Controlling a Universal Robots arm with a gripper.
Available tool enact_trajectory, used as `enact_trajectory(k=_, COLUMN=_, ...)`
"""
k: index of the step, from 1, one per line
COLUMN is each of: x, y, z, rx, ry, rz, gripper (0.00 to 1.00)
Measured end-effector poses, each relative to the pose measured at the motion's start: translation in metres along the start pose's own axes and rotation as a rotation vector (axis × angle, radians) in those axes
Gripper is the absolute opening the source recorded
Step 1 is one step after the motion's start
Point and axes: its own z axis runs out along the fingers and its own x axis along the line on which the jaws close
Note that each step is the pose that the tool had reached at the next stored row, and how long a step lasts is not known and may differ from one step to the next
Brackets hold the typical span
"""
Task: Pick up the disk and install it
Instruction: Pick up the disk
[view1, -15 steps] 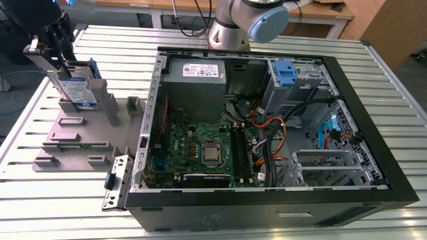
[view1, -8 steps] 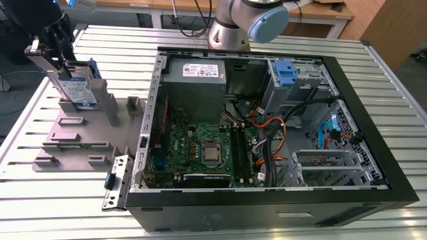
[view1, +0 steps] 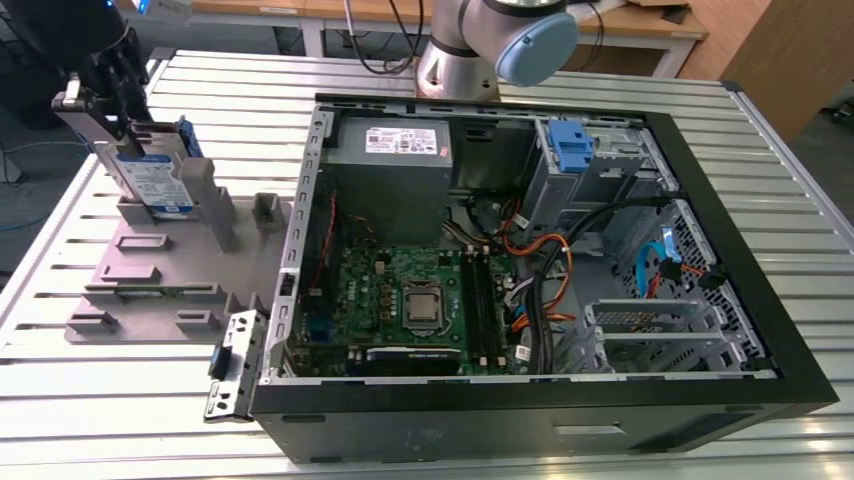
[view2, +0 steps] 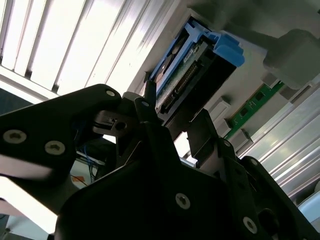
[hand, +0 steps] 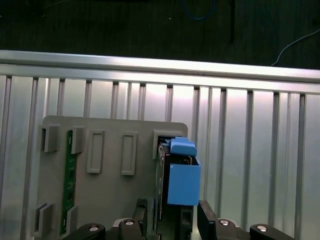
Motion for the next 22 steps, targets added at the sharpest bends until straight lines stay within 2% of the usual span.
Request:
enact_trajectory(k=4, x=0.0, y=-0.0001, z=0.0002, rx=0.0002, ry=-0.0001, rz=0.001, gripper=0.52)
enact_trajectory(k=7, x=0.0, y=-0.0001, z=0.0005, rx=0.0005, ry=-0.0004, rz=0.028, gripper=0.52)
enact_trajectory(k=15, x=0.0, y=-0.0002, z=0.0005, rx=0.0006, ry=-0.0004, rz=0.028, gripper=0.52)
enact_trajectory(k=17, x=0.0, y=-0.0002, z=0.0005, rx=0.0005, ry=-0.0004, rz=0.028, gripper=0.5)
enact_trajectory(k=18, x=0.0, y=-0.0002, z=0.0005, rx=0.0006, ry=-0.0004, rz=0.028, gripper=0.44)
enact_trajectory(k=22, x=0.0, y=-0.0002, z=0.0005, rx=0.0005, ry=-0.0004, rz=0.028, gripper=0.44)
